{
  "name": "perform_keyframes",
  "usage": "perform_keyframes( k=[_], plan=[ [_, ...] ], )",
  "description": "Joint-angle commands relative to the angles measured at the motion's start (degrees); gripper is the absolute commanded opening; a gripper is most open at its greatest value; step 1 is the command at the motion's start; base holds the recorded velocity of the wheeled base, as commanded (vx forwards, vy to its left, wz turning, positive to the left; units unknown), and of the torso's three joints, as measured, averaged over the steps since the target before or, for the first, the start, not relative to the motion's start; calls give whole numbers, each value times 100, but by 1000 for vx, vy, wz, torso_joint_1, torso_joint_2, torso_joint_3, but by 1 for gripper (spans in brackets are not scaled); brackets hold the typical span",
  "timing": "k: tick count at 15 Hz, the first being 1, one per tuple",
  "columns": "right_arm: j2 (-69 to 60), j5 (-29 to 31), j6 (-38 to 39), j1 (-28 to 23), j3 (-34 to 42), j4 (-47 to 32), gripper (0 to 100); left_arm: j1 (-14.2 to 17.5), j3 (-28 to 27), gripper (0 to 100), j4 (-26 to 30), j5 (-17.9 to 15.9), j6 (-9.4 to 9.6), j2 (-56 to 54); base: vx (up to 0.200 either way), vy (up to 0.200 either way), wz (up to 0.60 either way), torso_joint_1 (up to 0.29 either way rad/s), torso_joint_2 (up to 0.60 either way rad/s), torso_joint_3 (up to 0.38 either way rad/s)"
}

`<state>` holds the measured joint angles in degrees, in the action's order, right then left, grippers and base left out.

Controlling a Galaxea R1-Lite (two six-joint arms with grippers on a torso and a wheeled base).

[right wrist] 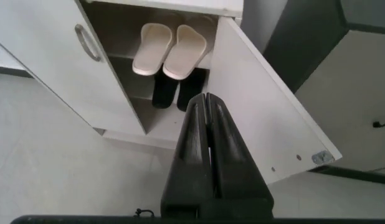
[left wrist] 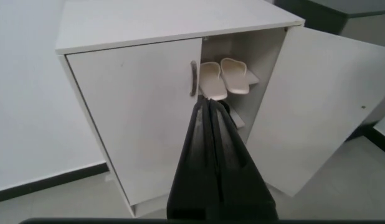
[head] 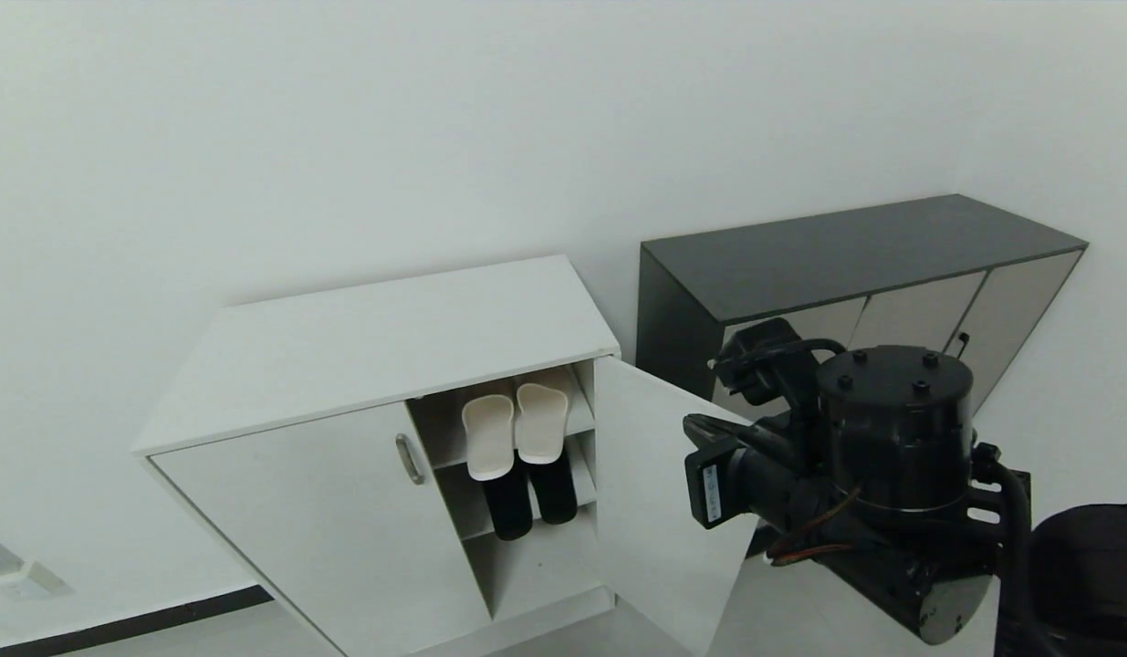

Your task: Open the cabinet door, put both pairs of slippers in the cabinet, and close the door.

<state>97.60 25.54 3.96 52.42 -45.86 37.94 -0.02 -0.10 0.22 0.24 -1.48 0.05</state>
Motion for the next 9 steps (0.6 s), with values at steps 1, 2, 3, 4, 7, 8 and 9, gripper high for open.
perform_keyframes(
  k=[1,2,3,4,7,8,9],
  plan=[
    [22,-5,-1,23,7,12,0,-6,1,0,4,2,-2,4,-200,0,0,2,17,-7],
    [22,-5,-1,23,7,12,0,2,1,0,4,2,-2,-5,-200,0,0,-2,7,2],
    [31,-5,-36,-4,16,12,0,-6,1,0,4,2,-2,4,-200,0,0,-17,2,12],
    [22,-5,-71,-65,33,12,0,-6,1,0,4,11,-2,4,0,0,0,0,0,0],
    [242,-31,-247,-522,-81,12,0,2,1,0,4,2,-2,-5,0,0,0,0,0,0],
    [330,-190,-405,-768,-292,3,0,-6,1,0,4,2,-2,-5,0,0,0,0,0,0],
    [383,-445,-431,-970,-573,-58,0,-6,1,0,4,2,-2,4,0,0,0,0,0,0]
  ],
)
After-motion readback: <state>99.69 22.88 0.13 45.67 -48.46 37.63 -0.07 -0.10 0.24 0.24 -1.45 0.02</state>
